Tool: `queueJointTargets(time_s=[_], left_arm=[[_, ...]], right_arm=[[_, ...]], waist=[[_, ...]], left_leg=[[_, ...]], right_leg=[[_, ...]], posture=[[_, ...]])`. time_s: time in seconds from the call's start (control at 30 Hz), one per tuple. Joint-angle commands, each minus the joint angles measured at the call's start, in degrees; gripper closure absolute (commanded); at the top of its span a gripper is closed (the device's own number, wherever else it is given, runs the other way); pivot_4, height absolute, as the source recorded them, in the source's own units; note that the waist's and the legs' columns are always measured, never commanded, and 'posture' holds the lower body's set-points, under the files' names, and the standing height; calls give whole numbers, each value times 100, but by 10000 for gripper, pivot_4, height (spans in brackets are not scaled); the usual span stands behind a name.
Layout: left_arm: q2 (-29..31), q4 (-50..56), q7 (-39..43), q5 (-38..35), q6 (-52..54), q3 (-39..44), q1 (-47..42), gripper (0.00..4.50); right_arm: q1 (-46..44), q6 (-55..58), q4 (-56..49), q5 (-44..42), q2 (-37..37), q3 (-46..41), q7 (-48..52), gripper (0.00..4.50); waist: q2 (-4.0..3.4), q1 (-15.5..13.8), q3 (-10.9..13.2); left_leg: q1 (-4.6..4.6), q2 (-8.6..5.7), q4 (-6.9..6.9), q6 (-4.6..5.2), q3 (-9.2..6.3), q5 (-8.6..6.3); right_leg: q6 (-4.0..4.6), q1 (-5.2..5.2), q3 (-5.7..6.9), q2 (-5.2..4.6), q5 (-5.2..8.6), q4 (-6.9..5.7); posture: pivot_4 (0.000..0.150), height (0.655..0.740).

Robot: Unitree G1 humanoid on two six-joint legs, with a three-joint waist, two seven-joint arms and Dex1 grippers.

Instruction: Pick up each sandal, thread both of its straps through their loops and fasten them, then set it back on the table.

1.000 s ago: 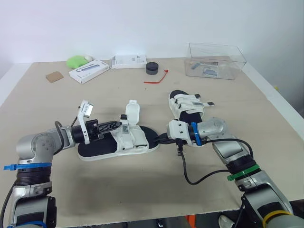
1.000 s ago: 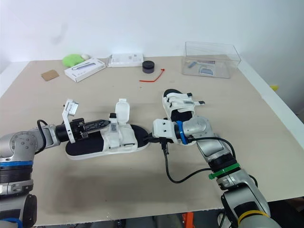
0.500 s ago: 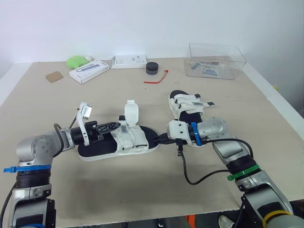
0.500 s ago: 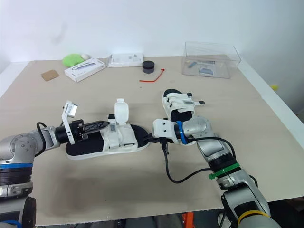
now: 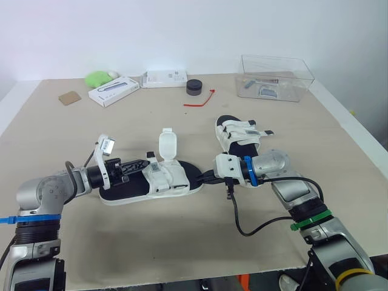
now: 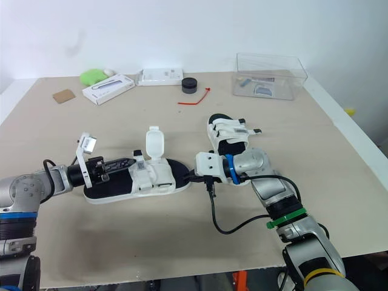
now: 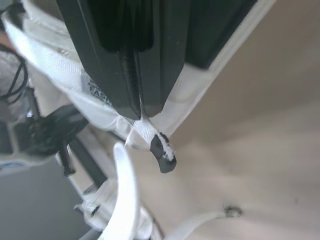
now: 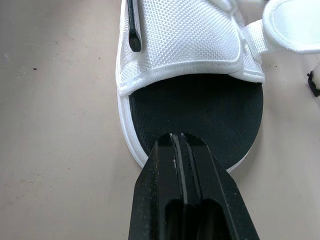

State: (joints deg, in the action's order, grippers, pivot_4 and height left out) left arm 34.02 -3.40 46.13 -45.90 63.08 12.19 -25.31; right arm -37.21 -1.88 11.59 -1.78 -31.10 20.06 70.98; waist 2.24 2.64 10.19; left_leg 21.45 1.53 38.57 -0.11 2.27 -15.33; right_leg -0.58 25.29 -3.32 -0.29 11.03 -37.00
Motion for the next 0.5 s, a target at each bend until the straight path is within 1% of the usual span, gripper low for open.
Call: queueJointTargets(time_s=[0.03,0.17,0.37,0.43,0.47,0.5], left_arm=[[146,59,25,257,-177,-193,73,44353],[107,-82,16,505,-519,-338,26,44353],[229,-164,112,562,-551,-398,-79,44353],[354,-235,269,529,-532,-355,-129,38796],[401,-264,318,493,-500,-308,-181,37389],[437,-283,351,458,-463,-268,-231,33049]], right_arm=[[-23,-12,32,95,-66,35,61,45000],[-23,-7,31,95,-60,34,57,45000],[-24,-28,44,114,-64,30,57,45000],[-27,-37,48,120,-64,30,57,45000],[-32,-42,54,121,-64,29,58,45000],[-36,-45,59,121,-64,28,59,45000]], waist=[[0,0,0],[1,0,-1],[2,0,-2],[3,0,-2],[3,0,-2],[3,0,-2]], left_leg=[[-1,0,0,0,0,0],[-3,0,0,0,1,0],[-7,0,0,0,0,0],[-7,0,0,0,1,0],[-7,0,0,0,1,1],[-7,0,0,0,0,1]], right_leg=[[0,0,0,0,0,0],[0,-2,0,0,0,0],[1,-5,0,0,0,-1],[1,-5,1,1,-1,-1],[1,-5,1,2,-1,-1],[1,-4,1,3,0,-1]], posture=[[1500,7400],[1500,7400],[1500,7400],[1500,7400],[1500,7400],[1500,7400]])
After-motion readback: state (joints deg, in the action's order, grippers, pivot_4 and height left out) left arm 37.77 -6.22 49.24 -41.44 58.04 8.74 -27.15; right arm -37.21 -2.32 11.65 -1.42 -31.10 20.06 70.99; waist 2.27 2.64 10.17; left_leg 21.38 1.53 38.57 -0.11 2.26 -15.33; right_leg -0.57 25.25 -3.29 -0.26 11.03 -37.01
